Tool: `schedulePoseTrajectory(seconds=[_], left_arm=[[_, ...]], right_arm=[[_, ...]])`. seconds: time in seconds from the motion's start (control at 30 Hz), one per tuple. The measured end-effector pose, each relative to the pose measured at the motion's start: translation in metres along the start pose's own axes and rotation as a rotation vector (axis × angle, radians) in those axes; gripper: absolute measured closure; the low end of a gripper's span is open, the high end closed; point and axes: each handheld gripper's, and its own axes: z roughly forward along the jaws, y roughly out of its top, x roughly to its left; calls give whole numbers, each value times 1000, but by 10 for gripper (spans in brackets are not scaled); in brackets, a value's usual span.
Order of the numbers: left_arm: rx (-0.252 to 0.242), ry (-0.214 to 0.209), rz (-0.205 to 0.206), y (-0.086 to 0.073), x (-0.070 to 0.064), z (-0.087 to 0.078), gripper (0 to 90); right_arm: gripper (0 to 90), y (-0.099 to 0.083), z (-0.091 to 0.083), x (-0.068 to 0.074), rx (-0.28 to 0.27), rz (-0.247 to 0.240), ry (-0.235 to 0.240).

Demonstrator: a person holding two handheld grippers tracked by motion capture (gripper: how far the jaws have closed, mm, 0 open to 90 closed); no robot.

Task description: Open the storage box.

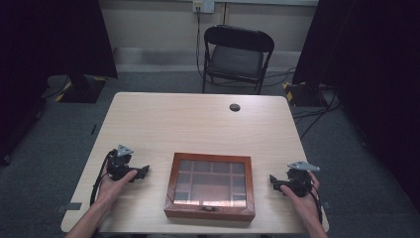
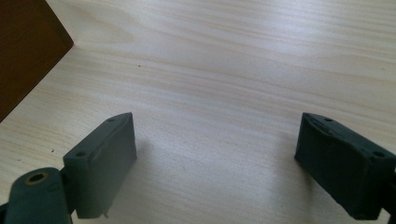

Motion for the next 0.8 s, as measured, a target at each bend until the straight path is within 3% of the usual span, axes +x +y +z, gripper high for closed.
schedulePoseTrajectory(seconds=[0.2, 0.3, 0.33, 0.43, 0.5, 0.63, 0.7, 0.8], left_arm=[[7, 6, -8, 1, -1, -3, 31], [4, 3, -3, 2, -4, -7, 177], [13, -28, -7, 3, -4, -9, 202], [11, -51, -23, 5, -7, -11, 202], [-11, -41, -38, 6, -10, -15, 234], [-59, -84, -48, 10, -16, -23, 262], [-69, -123, -47, 11, -20, -26, 276], [-71, -164, -10, 16, -28, -31, 285]], right_arm=[[114, 0, 0, 0, 0, 0, 0], [114, 0, 0, 0, 0, 0, 0], [114, 0, 0, 0, 0, 0, 0], [114, 0, 0, 0, 0, 0, 0], [114, 0, 0, 0, 0, 0, 0], [114, 0, 0, 0, 0, 0, 1], [114, 0, 0, 0, 0, 0, 1], [114, 0, 0, 0, 0, 0, 1]])
